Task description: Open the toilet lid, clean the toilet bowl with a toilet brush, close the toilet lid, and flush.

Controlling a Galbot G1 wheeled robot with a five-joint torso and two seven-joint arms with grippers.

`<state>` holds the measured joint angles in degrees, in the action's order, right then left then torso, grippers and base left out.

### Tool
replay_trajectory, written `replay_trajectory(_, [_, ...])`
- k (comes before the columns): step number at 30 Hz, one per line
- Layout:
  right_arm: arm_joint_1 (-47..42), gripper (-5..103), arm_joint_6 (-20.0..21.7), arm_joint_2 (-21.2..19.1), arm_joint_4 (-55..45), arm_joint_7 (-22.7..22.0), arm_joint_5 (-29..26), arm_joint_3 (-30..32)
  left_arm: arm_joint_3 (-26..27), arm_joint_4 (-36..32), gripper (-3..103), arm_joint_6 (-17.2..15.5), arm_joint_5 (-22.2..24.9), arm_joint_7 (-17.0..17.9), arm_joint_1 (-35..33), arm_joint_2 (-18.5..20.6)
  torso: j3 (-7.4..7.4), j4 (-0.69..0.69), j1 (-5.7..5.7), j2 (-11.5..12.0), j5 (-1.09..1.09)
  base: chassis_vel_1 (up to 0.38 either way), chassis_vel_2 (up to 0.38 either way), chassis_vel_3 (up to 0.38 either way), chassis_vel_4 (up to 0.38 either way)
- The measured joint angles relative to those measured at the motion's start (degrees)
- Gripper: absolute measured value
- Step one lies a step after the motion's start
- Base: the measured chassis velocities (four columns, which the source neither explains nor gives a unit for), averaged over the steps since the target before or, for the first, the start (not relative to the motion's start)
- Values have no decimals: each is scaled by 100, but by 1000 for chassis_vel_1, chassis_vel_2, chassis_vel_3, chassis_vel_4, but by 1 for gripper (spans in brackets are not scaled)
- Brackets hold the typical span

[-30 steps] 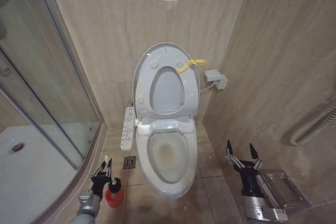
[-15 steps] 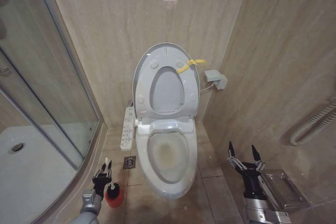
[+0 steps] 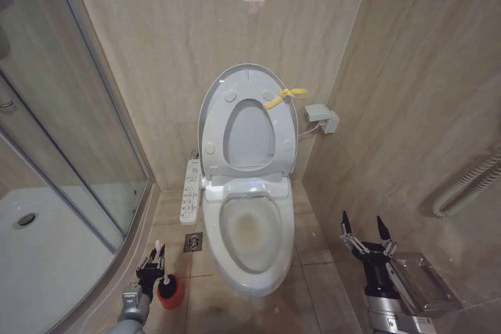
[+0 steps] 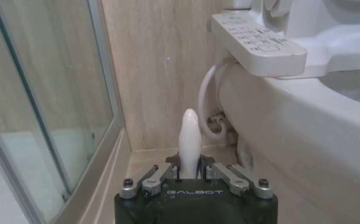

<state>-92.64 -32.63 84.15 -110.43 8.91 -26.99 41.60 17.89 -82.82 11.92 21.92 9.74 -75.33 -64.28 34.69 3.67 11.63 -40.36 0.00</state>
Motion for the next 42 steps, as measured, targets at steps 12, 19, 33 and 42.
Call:
replay_trajectory(12, [5,100,-1,31,-8,0,11,9,2,-76,29,-51,-6,-15,-76,132,0,0,0,0,0,0,0,0,0])
replay_trajectory(19, [-1,100,-1,47,-4,0,43,19,58,-610,57,-6,0,84,-261,215,0,-1,0,0,0,0,0,0,0])
replay_trajectory(33, [91,100,112,172,-17,-538,507,-55,472,-3333,100,-714,802,748,-325,219,0,0,-1,0,0,0,0,0,0])
replay_trajectory(42, [142,100,174,265,-82,-639,639,-54,880,-4295,100,-1730,1300,423,-47,350,0,0,-1,0,0,0,0,0,0])
